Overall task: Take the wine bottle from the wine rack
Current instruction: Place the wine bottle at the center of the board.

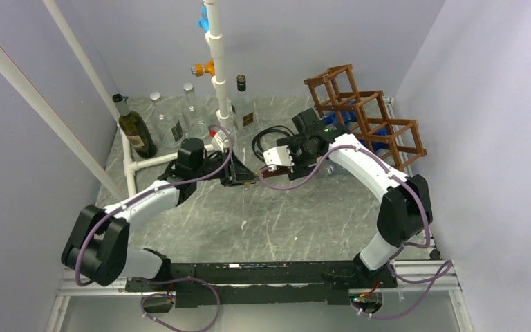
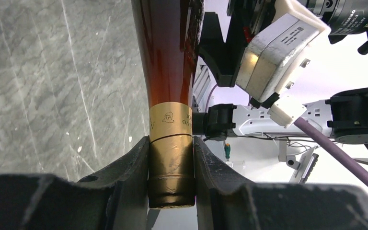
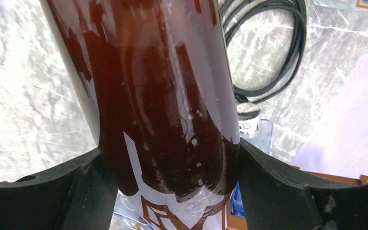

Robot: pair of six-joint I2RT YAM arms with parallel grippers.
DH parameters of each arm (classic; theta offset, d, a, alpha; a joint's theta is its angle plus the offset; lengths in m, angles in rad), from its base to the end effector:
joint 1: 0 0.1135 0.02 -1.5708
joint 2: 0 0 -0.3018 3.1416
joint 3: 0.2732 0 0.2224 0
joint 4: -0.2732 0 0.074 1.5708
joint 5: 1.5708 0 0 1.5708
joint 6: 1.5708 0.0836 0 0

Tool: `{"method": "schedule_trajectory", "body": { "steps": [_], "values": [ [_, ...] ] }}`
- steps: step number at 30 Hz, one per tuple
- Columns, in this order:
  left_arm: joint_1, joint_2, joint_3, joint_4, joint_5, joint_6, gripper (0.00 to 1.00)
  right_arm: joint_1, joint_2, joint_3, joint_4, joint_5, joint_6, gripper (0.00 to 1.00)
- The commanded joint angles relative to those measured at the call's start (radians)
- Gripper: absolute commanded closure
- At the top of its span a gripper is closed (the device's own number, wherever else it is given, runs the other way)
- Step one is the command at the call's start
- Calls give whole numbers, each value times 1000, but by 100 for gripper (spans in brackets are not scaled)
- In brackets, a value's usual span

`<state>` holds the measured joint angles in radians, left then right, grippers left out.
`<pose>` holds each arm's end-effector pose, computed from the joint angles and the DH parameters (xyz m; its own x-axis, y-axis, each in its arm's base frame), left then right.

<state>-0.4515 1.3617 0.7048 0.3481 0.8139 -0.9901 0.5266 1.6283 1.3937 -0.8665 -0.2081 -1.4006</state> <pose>0.2333 -0.1807 0.2855 -0.9215 -0.1912 -0.3379 0.2776 0.2840 -0.9177 0.2767 0.1808 0.2845 0.4337 -0.8632 -0.2582 -0.8567 -0.3064 -0.4149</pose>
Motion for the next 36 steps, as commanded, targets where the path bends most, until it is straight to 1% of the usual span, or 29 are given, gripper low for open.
{"method": "schedule_trajectory", "body": {
  "steps": [1,7,11,19,24,28,32,36],
  "values": [
    [-23,-109,28,0,-50,126,100,119,-121,21,160,-266,135,99],
    [-23,-181,33,-144,-77,162,100,146,-137,-25,218,-337,237,99],
    [-23,-198,37,-218,-72,182,100,151,-145,-86,311,-405,335,100],
    [-22,-242,61,-393,-88,245,100,153,-154,-193,489,-489,494,100],
    [-28,-258,114,-507,-117,290,100,164,-157,-232,571,-521,568,99],
    [-36,-262,176,-606,-156,338,95,164,-159,-231,602,-537,605,100],
    [-44,-257,218,-666,-175,369,86,164,-171,-246,632,-560,634,100],
    [-48,-250,237,-685,-183,377,76,163,-190,-272,653,-581,653,100]
  ]
}}
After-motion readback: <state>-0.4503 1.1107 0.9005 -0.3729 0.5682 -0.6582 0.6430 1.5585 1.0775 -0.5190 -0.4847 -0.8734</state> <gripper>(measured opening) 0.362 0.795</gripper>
